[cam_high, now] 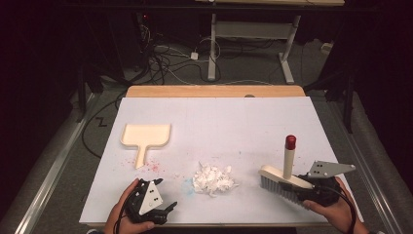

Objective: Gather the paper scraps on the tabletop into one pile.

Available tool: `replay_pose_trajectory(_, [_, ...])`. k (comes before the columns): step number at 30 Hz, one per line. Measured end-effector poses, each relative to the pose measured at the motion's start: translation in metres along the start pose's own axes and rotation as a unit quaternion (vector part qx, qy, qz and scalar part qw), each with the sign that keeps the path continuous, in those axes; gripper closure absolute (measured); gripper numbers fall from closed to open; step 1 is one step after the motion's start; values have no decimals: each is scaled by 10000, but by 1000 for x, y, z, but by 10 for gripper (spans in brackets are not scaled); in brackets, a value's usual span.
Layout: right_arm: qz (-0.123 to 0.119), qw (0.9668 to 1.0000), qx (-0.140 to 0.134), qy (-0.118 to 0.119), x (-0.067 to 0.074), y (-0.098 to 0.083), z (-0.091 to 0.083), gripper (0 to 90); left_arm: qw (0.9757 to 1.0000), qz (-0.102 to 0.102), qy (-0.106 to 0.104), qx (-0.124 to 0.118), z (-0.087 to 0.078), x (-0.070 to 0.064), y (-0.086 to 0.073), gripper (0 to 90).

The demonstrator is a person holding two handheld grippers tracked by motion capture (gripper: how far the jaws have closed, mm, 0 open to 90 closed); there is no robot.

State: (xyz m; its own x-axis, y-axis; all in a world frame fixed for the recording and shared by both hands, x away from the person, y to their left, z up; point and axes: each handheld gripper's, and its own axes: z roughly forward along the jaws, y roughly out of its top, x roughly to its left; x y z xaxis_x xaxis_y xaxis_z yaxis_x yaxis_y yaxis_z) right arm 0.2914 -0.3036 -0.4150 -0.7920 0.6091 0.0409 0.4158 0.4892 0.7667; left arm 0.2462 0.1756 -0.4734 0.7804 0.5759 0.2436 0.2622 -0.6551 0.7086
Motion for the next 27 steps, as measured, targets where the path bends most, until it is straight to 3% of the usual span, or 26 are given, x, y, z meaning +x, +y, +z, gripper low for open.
replay_pose_trajectory(6, [76,9997,247,42,-23,8,11,673,9999,-3,-93,74,3,-1,0,167])
replay_pose_trajectory(12, [60,9979,501,415,-42,20,19,673,9999,2,-110,101,4,-1,-1,167])
replay_pose_trajectory(16, [-14,9978,593,284,-47,26,28,659,9999,8,-108,115,4,-1,-1,167])
replay_pose_trajectory(20, [-291,9966,758,-157,-50,35,35,600,9999,6,-93,112,3,-1,-1,167])
replay_pose_trajectory(27, [-487,9938,889,-449,-65,42,44,509,9999,-3,-98,98,3,0,-2,167])
